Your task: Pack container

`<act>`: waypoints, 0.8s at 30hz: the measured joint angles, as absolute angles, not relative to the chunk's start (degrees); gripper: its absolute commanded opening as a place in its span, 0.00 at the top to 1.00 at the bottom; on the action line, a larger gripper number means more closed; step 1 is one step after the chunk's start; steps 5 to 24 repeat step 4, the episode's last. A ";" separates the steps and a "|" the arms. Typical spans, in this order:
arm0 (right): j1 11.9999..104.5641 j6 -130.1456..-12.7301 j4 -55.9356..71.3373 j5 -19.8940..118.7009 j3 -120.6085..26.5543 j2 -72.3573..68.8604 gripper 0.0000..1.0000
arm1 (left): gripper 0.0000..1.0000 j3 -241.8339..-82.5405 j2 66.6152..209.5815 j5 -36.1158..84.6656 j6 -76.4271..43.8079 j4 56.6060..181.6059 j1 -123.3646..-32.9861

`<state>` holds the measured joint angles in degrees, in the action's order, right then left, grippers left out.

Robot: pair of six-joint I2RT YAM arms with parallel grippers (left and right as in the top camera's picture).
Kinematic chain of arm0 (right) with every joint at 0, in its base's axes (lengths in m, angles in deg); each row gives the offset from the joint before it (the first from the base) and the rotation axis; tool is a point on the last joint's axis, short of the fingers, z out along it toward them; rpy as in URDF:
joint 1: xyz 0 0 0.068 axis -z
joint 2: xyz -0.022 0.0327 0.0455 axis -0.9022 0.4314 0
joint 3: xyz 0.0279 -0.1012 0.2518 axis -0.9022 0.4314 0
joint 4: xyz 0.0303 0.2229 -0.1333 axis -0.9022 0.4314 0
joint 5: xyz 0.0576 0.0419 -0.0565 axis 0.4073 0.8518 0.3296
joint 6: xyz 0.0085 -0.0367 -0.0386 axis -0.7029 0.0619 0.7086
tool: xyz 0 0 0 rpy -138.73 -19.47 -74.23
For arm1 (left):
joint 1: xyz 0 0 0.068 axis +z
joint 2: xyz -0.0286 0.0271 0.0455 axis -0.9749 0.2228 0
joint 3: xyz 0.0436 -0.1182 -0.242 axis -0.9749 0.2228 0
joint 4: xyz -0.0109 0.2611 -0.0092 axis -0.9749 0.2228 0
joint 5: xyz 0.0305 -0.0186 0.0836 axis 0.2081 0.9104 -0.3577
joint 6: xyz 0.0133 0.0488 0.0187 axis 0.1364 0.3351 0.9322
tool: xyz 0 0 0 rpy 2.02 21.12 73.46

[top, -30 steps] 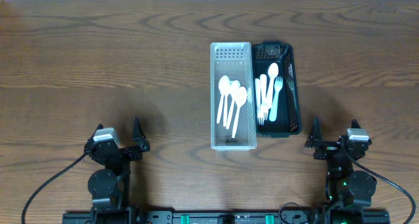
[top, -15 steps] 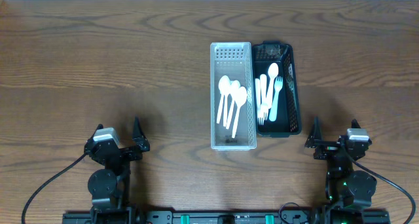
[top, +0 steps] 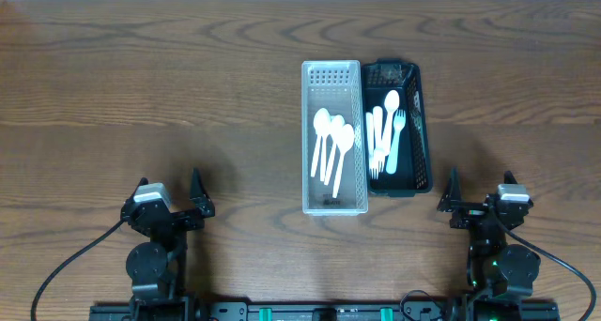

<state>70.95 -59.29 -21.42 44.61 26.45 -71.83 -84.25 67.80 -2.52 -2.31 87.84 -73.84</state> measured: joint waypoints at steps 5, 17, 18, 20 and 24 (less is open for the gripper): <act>70.95 -59.26 -21.42 44.61 26.45 -71.83 0.01 | 0.02 -84.25 67.80 -2.52 -2.31 87.84 -73.84; 70.95 -59.26 -21.42 44.61 26.45 -71.83 0.01 | 0.02 -84.25 67.80 -2.52 -2.31 87.84 -73.84; 70.95 -59.26 -21.42 44.61 26.45 -71.83 0.01 | 0.02 -84.25 67.80 -2.52 -2.31 87.84 -73.84; 70.95 -59.26 -21.42 44.61 26.45 -71.83 0.01 | 0.02 -84.25 67.80 -2.52 -2.31 87.84 -73.84; 70.95 -59.26 -21.42 44.61 26.45 -71.83 0.01 | 0.02 -84.25 67.80 -2.52 -2.31 87.84 -73.84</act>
